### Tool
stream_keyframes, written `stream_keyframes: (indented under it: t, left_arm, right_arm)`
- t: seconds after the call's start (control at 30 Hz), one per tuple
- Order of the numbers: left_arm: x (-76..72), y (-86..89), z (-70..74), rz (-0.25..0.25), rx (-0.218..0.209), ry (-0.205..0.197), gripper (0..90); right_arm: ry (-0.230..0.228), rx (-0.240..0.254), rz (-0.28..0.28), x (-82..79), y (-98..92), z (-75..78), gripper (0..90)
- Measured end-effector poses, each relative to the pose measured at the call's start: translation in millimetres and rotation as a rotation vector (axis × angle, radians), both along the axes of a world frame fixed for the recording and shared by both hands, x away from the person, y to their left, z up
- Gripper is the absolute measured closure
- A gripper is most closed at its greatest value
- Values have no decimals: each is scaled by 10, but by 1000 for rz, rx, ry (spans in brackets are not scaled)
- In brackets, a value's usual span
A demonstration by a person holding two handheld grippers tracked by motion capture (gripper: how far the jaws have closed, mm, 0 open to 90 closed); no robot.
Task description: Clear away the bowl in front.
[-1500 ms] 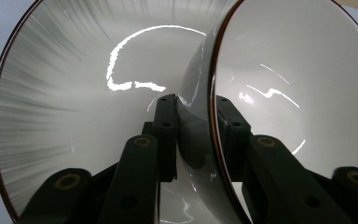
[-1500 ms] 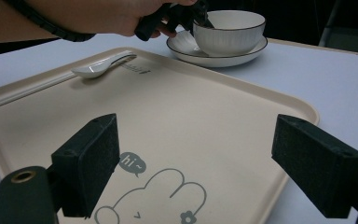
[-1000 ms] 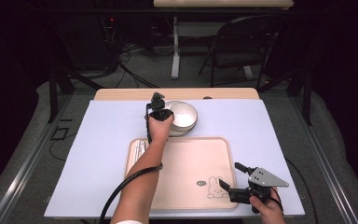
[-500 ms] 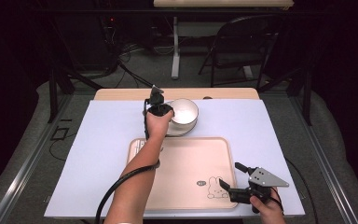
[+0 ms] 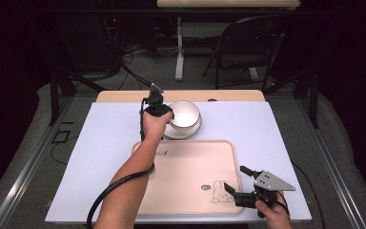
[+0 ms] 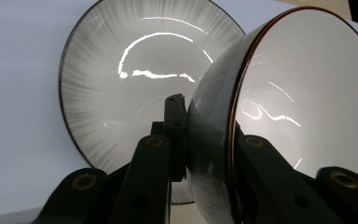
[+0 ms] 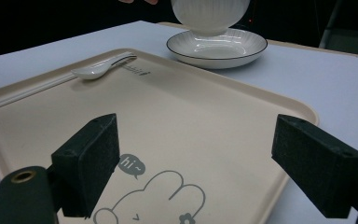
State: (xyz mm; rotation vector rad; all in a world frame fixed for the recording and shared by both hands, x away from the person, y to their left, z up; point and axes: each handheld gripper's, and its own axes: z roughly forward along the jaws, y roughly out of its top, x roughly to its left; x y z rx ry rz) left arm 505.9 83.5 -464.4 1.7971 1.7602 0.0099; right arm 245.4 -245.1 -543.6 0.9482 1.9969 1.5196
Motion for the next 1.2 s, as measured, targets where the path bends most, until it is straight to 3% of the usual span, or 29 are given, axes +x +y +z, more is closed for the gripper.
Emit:
stream_keyframes:
  t: [0.4, 0.9, 1.2]
  left_arm:
    - [-172, 91, 202, -45, 0, -13, 806]
    - [-326, 93, 252, -100, 7, -4, 805]
    - [-417, -15, 193, -143, 11, 5, 806]
  right_arm:
    - [2, -1, -1, -4, 1, 0, 144]
    - [-1, -3, -1, -7, 10, -1, 144]
    - [-7, -8, -3, -12, 12, -2, 143]
